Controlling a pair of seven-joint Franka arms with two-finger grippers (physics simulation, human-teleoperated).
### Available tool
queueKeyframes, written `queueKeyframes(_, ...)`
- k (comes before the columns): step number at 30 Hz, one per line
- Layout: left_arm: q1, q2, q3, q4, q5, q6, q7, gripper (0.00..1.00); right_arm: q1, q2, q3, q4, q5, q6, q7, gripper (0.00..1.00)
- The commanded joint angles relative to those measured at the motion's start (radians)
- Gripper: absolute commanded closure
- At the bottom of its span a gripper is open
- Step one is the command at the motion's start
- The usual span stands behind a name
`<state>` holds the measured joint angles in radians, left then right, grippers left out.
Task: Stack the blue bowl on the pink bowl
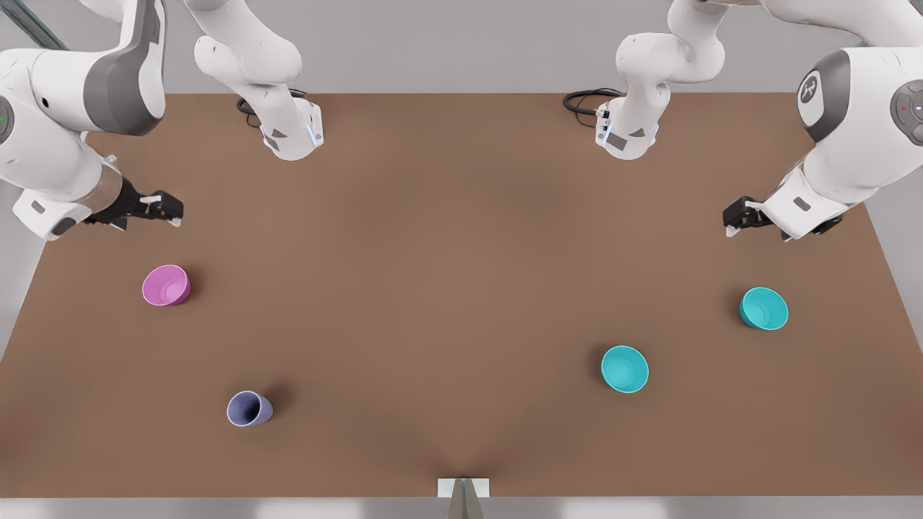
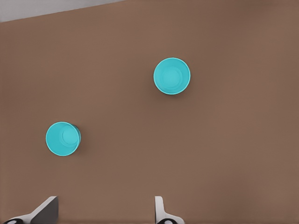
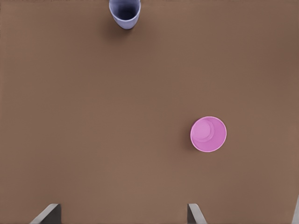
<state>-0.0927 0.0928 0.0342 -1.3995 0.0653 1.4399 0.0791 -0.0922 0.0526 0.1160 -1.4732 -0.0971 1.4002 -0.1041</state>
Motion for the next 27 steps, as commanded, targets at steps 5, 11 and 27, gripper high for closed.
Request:
queueKeyframes(5,0.002,0.004,0.001,0.001,0.001,-0.018,-0.015,0.00,-0.006,0.117,0.001,0.057,-0.174,0.026,-0.127,0.00)
queueKeyframes(11,0.004,0.007,0.001,-0.001,0.002,-0.023,-0.019,0.00,-0.373,0.555,0.001,0.110,-0.188,0.445,-0.451,0.00)
queueKeyframes(27,0.004,0.013,0.001,-0.001,0.002,-0.023,-0.016,0.00,-0.618,0.595,0.091,-0.174,-0.138,0.580,-0.580,0.00)
